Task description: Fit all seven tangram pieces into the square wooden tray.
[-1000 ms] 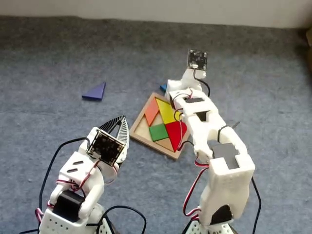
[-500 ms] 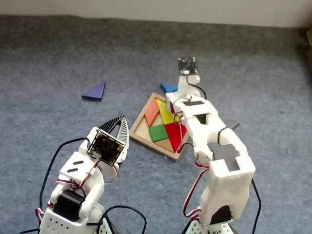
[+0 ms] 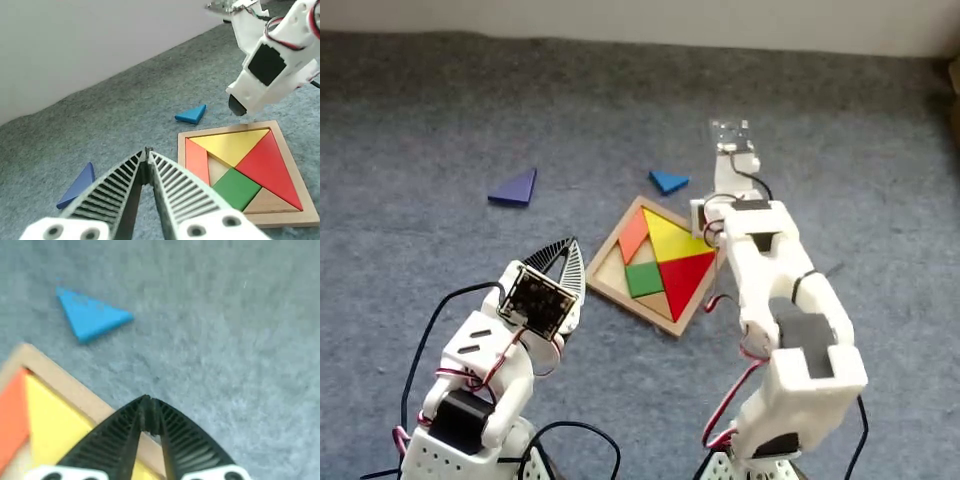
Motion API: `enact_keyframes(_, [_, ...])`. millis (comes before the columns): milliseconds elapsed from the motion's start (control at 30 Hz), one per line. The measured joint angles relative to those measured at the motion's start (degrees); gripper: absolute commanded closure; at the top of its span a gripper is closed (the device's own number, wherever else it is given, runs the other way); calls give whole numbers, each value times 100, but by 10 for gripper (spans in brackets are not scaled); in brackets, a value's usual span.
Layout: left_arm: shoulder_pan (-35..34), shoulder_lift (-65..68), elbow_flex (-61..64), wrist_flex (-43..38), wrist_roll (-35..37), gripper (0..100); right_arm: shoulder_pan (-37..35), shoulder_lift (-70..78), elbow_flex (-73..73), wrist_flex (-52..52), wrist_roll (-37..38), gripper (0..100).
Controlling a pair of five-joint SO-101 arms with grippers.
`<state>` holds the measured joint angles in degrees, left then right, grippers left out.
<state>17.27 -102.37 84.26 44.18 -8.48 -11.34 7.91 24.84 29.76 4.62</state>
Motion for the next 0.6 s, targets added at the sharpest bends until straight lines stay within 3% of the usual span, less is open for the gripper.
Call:
enact_keyframes(167, [0, 0, 0, 0, 0, 993, -211, -580, 501, -404, 0, 993])
enact_keyframes(467, [0, 0, 0, 0, 0, 993, -985, -624, 2110, -3938, 0, 993])
enact_keyframes(600, [0, 0, 0, 0, 0, 993, -1134, -492, 2295, -4642, 0, 993])
